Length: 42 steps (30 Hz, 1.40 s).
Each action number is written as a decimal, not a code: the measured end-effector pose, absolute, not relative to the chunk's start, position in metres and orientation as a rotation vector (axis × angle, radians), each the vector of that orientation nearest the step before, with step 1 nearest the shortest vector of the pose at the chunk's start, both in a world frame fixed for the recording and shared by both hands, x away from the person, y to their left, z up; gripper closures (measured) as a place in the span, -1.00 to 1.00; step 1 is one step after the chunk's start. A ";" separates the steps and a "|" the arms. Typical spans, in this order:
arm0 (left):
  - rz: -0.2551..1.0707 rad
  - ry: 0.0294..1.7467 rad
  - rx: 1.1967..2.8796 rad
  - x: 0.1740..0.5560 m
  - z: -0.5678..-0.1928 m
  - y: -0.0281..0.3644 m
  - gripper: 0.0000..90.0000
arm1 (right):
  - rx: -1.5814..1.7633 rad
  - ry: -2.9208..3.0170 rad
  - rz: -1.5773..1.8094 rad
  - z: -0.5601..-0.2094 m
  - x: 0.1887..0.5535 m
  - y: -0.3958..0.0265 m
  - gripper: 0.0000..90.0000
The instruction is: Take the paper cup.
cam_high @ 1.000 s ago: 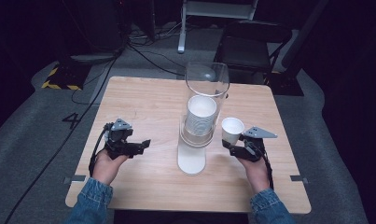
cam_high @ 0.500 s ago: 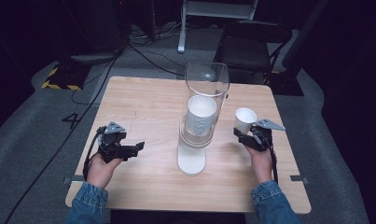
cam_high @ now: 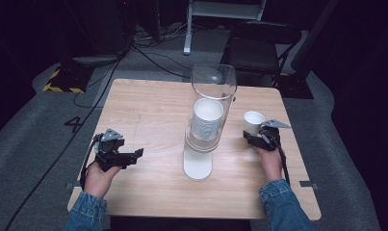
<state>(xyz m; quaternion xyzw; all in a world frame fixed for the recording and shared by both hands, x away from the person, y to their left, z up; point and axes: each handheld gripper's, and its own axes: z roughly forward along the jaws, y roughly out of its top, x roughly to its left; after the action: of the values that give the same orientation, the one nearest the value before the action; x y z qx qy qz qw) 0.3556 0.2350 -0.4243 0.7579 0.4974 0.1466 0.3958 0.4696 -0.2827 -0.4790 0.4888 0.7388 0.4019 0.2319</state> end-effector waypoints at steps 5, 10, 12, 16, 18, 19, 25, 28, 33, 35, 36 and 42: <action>0.370 1.268 1.922 0.354 -0.425 0.236 -0.65 | 1.327 2.065 1.099 -0.485 0.473 -0.281 -0.22; 0.367 1.265 1.929 0.353 -0.425 0.236 -0.65 | 1.320 2.098 1.083 -0.491 0.475 -0.279 -0.23; 0.365 1.264 1.930 0.354 -0.425 0.236 -0.65 | 1.329 2.116 1.063 -0.494 0.476 -0.277 -0.23; 0.360 1.264 1.930 0.354 -0.426 0.235 -0.65 | 1.334 2.136 1.047 -0.496 0.476 -0.276 -0.23; 0.357 1.264 1.934 0.354 -0.425 0.235 -0.65 | 1.337 2.142 1.042 -0.497 0.476 -0.276 -0.23; 0.357 1.264 1.934 0.354 -0.425 0.235 -0.65 | 1.339 2.145 1.037 -0.498 0.476 -0.275 -0.23; 0.360 1.262 1.933 0.354 -0.426 0.235 -0.65 | 1.342 2.157 1.028 -0.499 0.476 -0.275 -0.24; 0.357 1.263 1.939 0.354 -0.426 0.234 -0.65 | 1.355 2.168 1.021 -0.499 0.475 -0.276 -0.24; 0.357 1.264 1.935 0.354 -0.426 0.234 -0.65 | 1.360 2.187 1.009 -0.499 0.475 -0.276 -0.30; 0.355 1.261 1.941 0.355 -0.425 0.234 -0.65 | 1.352 2.192 0.999 -0.499 0.475 -0.276 -0.47; 0.359 1.259 1.941 0.355 -0.425 0.233 -0.65 | 1.354 2.196 0.992 -0.500 0.475 -0.276 -0.55; 0.351 1.256 1.944 0.357 -0.426 0.231 -0.65 | 1.376 2.192 0.999 -0.497 0.473 -0.282 -0.67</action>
<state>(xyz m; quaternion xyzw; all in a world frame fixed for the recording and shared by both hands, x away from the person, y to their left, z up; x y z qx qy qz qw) 0.3568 0.2311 -0.4256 0.7647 0.4942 0.1381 0.3899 0.4733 -0.2816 -0.4967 0.4876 0.7769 0.3542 0.1825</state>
